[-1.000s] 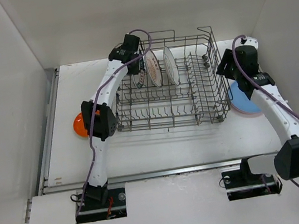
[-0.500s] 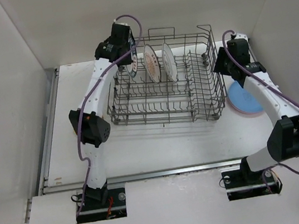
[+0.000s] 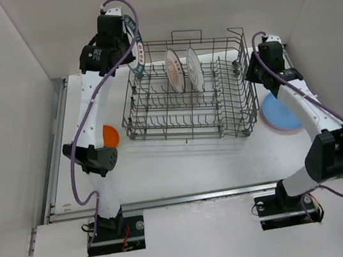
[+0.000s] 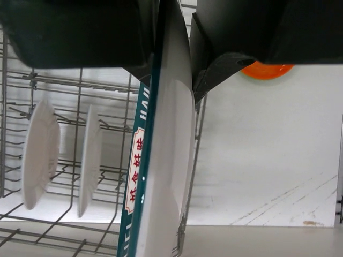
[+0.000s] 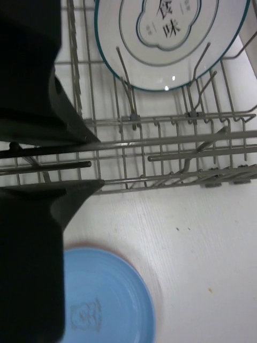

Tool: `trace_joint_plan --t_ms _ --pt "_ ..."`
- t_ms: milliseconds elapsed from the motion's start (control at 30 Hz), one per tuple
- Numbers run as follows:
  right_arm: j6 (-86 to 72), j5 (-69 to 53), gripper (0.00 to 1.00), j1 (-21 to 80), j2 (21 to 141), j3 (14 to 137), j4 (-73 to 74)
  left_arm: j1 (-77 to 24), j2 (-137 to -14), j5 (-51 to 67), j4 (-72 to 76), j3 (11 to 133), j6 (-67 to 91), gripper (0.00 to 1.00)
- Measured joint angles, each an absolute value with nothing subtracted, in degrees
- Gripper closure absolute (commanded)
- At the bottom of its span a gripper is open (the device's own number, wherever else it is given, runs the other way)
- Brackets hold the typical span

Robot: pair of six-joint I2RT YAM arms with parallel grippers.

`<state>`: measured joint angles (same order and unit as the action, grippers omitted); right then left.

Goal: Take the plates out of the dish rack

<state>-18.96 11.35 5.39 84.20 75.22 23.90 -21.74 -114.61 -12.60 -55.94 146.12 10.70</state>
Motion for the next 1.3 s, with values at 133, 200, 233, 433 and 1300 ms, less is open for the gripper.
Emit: trace_joint_plan --t_ms 133,200,233,433,1300 --pt "-16.6 12.1 0.86 6.0 85.7 76.7 23.0 -17.8 -114.5 -10.2 -58.2 146.1 11.5 1.0" --pt "-14.7 13.3 0.86 6.1 86.1 77.2 22.9 -14.7 -113.8 -8.5 -58.6 144.8 12.3 1.0" --pt "-13.9 13.8 0.86 6.1 86.3 77.3 22.8 -12.9 -113.2 -7.4 -58.6 143.6 12.7 1.0" --pt "-8.5 15.4 0.92 6.1 86.8 77.8 22.7 -1.3 -110.5 2.2 -58.9 137.0 14.8 1.0" --pt "-5.0 13.0 0.3 25.4 96.4 99.9 15.8 14.0 -140.0 32.9 -39.6 131.4 18.9 0.66"
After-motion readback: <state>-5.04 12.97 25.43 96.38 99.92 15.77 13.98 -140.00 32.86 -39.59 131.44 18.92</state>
